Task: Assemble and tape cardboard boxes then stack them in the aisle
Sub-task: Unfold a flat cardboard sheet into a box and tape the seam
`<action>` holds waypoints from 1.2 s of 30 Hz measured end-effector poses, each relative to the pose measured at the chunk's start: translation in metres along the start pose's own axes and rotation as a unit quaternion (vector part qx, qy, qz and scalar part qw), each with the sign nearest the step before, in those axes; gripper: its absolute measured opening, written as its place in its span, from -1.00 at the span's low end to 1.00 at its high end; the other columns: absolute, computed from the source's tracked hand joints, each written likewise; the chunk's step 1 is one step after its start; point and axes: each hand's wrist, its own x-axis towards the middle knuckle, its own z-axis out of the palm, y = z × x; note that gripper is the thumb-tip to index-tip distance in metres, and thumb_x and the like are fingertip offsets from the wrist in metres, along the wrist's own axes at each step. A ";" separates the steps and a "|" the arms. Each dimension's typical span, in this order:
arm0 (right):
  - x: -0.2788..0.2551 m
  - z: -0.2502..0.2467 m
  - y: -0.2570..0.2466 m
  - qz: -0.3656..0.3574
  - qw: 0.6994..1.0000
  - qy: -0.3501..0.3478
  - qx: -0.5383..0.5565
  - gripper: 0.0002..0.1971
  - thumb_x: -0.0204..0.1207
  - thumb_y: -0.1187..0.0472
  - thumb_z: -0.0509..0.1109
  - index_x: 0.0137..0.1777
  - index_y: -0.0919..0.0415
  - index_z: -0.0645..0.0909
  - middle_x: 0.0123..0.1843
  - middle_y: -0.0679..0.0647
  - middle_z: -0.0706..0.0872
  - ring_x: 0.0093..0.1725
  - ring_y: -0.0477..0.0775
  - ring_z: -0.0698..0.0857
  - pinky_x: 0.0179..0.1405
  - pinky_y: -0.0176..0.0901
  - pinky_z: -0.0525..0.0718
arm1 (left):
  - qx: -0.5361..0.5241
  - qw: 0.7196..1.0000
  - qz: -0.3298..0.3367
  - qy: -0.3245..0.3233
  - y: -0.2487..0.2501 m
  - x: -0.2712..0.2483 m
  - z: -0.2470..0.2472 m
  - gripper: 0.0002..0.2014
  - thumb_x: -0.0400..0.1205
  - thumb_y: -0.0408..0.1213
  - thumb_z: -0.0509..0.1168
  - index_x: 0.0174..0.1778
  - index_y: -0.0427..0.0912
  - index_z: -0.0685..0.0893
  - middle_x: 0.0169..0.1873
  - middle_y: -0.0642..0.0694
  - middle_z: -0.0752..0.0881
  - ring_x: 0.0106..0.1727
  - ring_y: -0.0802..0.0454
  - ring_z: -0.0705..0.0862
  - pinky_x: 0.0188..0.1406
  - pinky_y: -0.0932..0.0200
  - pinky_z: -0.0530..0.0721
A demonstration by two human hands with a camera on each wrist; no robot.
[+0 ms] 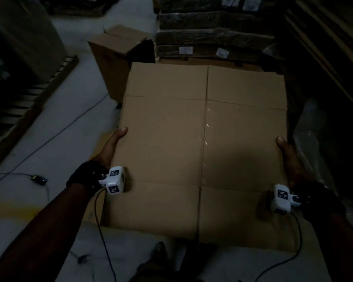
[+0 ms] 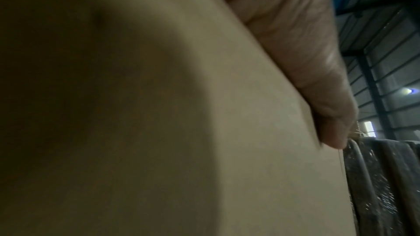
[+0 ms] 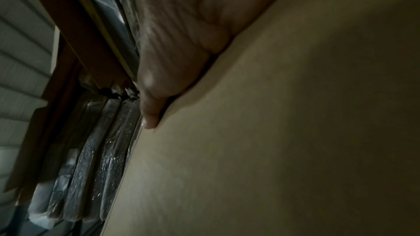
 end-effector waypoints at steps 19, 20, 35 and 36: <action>0.143 0.018 0.010 0.070 0.996 0.024 -0.050 -0.30 0.27 -0.52 0.54 0.20 0.01 0.80 0.14 0.08 0.87 0.19 0.27 0.81 0.33 0.24 0.69 | 0.000 0.996 -0.092 -0.010 -0.021 0.163 0.027 -0.32 0.58 0.34 0.32 0.49 -0.06 0.65 0.35 -0.32 0.72 0.33 -0.34 0.71 0.41 -0.32 0.60; 0.146 0.014 0.017 0.089 0.995 0.018 -0.042 -0.24 0.22 -0.53 0.56 0.23 0.03 0.80 0.17 0.11 0.86 0.21 0.30 0.81 0.35 0.27 0.68 | 0.002 0.995 -0.101 -0.009 -0.023 0.167 0.027 -0.30 0.57 0.35 0.33 0.50 -0.06 0.65 0.34 -0.32 0.72 0.35 -0.35 0.69 0.43 -0.33 0.58; 0.147 0.025 0.030 0.115 0.991 -0.040 -0.064 -0.38 0.43 -0.48 0.43 0.32 -0.06 0.71 0.26 0.07 0.83 0.21 0.19 0.81 0.26 0.11 0.70 | 0.028 0.994 -0.110 0.003 -0.023 0.164 0.022 -0.32 0.52 0.35 0.40 0.40 -0.07 0.72 0.26 -0.27 0.78 0.27 -0.29 0.75 0.35 -0.20 0.66; 0.146 0.027 0.029 0.116 0.990 -0.033 -0.068 -0.34 0.40 -0.50 0.45 0.33 -0.06 0.71 0.25 0.07 0.83 0.20 0.19 0.82 0.22 0.09 0.71 | 0.028 0.994 -0.105 0.004 -0.024 0.163 0.022 -0.35 0.55 0.33 0.38 0.39 -0.08 0.73 0.25 -0.27 0.78 0.24 -0.27 0.76 0.29 -0.16 0.68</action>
